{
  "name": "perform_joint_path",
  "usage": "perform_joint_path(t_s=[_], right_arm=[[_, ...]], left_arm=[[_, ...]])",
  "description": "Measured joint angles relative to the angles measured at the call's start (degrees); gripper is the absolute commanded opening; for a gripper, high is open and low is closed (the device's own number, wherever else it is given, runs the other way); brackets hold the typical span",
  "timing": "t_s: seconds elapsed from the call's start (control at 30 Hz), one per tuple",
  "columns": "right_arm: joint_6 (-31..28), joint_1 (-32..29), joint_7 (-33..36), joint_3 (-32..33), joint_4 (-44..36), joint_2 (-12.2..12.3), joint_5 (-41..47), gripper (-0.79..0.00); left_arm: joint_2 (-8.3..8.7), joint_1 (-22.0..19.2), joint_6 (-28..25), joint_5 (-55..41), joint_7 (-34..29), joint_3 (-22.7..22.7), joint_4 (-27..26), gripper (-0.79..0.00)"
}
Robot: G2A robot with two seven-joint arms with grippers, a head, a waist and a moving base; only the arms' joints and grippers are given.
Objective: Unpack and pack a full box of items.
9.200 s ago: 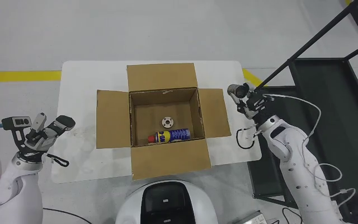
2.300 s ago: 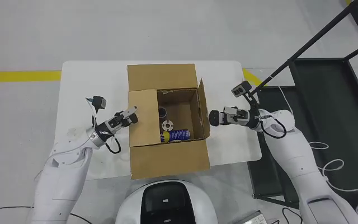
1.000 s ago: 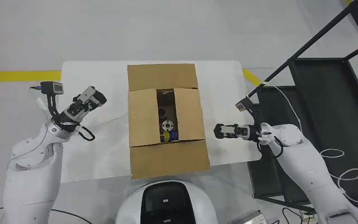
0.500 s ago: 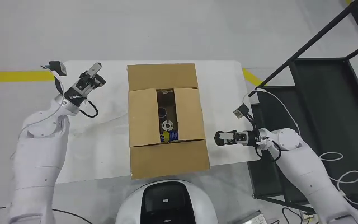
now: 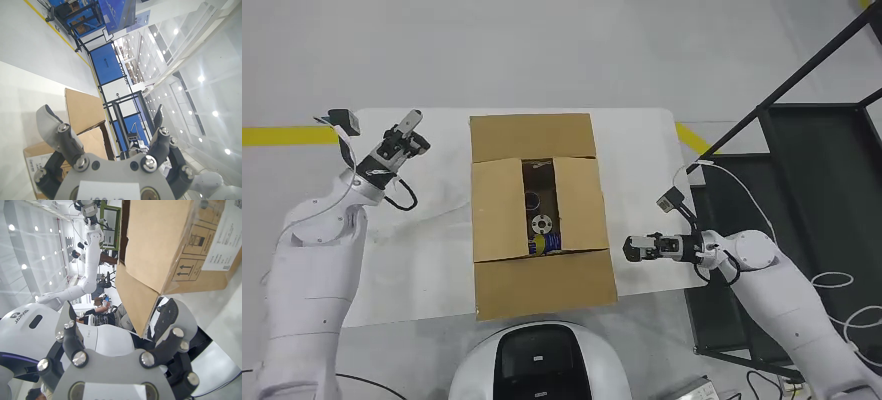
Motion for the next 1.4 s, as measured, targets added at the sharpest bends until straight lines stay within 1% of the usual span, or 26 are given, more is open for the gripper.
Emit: perform_joint_path(t_s=[0.03,0.13,0.27,0.37,0.5,0.6,0.7,0.87,1.0,1.1,1.17,1.4], right_arm=[[0.3,-0.3,-0.7,0.1,0.1,0.0,-0.6,0.000],[0.5,-1.9,-1.9,0.0,0.5,-0.1,-0.8,0.000],[1.0,-3.7,-1.8,-1.0,1.8,-0.3,-0.4,0.000],[1.9,-4.0,-0.9,-2.6,2.4,-0.6,-1.1,0.000],[2.2,-3.6,-0.6,-4.5,2.4,-1.1,-2.1,0.000],[2.3,-3.2,-0.2,-5.7,1.9,-1.4,-2.7,0.000],[2.7,-3.0,1.2,-6.7,0.9,-1.7,-2.0,0.000],[3.3,-2.9,4.8,-7.4,-0.6,-1.9,-0.5,0.000],[3.8,-2.8,6.7,-7.5,-1.6,-1.9,0.3,0.000],[3.9,-2.8,9.2,-7.4,-2.3,-2.0,3.3,0.000],[4.1,-2.6,11.0,-7.2,-2.5,-2.1,6.3,0.000],[6.1,-1.9,13.1,-6.5,-3.5,-2.3,12.7,0.000]], left_arm=[[-0.16,-0.9,0.3,1.0,1.0,0.7,1.2,0.000],[-1.19,-5.3,0.9,3.3,4.7,4.2,7.5,0.000],[-3.22,-11.8,-0.7,4.8,8.9,9.6,17.8,0.000],[-4.82,-15.7,-2.1,5.3,11.1,13.1,24.1,0.000],[-6.77,-19.6,-3.5,6.4,14.1,16.6,30.9,0.000],[-8.25,-21.9,-2.2,6.9,16.2,18.7,35.4,0.000],[-9.74,-23.3,-2.2,5.2,15.8,20.1,38.1,0.000],[-11.91,-25.2,-3.1,0.4,13.5,21.0,41.3,0.000],[-12.93,-26.6,-3.6,-1.3,11.7,21.3,43.5,0.000],[-13.35,-27.3,-4.4,-3.0,9.4,21.0,44.7,0.000],[-13.41,-27.6,-5.1,-4.3,6.6,20.6,45.4,0.000],[-12.77,-27.7,-7.3,-9.7,-2.8,17.8,46.4,0.000]])
